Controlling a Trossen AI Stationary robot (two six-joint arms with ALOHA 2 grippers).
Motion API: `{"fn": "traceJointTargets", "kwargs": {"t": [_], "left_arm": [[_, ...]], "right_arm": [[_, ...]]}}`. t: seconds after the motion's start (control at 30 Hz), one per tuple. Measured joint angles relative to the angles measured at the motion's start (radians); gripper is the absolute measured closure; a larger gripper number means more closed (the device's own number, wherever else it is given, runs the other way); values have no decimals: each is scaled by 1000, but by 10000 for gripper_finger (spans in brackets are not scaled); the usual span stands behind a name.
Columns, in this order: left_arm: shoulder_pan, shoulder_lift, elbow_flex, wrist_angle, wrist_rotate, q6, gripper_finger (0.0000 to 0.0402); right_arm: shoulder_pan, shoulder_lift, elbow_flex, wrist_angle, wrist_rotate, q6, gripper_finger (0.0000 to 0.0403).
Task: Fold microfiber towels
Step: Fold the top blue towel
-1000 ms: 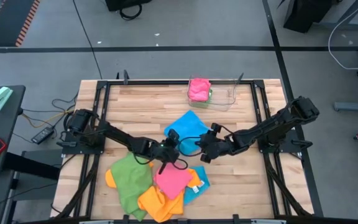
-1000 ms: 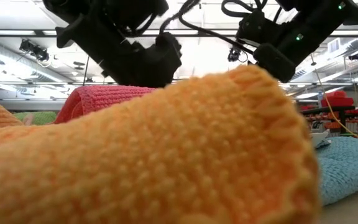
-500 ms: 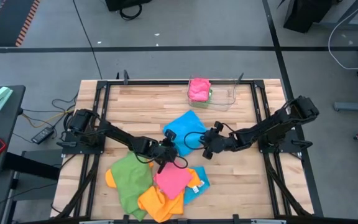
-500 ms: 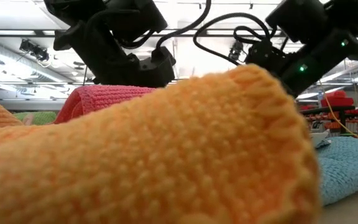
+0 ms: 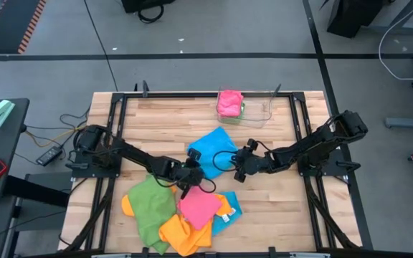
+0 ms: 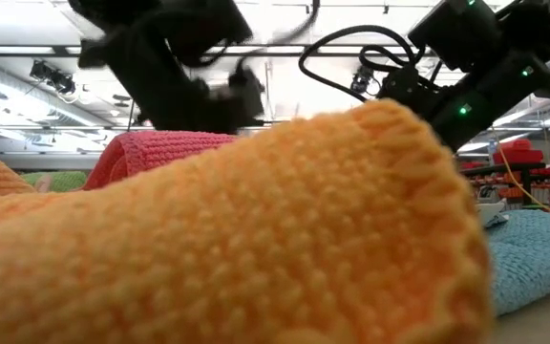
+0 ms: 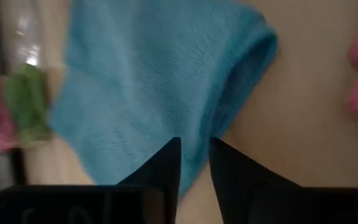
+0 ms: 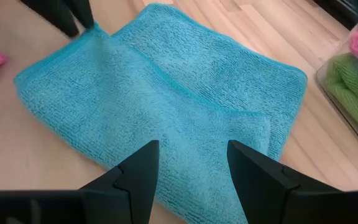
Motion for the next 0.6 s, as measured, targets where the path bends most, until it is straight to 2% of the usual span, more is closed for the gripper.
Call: {"fn": "traceJointTargets", "kwargs": {"t": [0.13, 0.27, 0.47, 0.6], "left_arm": [[-10, -59, 0, -47, -2, 7, 285], [12, -72, 0, 54, 15, -70, 275], [78, 10, 1, 172, 150, -240, 280], [89, 71, 0, 171, 175, -280, 289]], "right_arm": [[-12, 0, 0, 0, 0, 2, 203], [-31, 0, 0, 26, 0, -2, 203], [-53, 0, 0, 49, -12, -26, 203], [-67, 0, 0, 49, -44, -39, 203]]}}
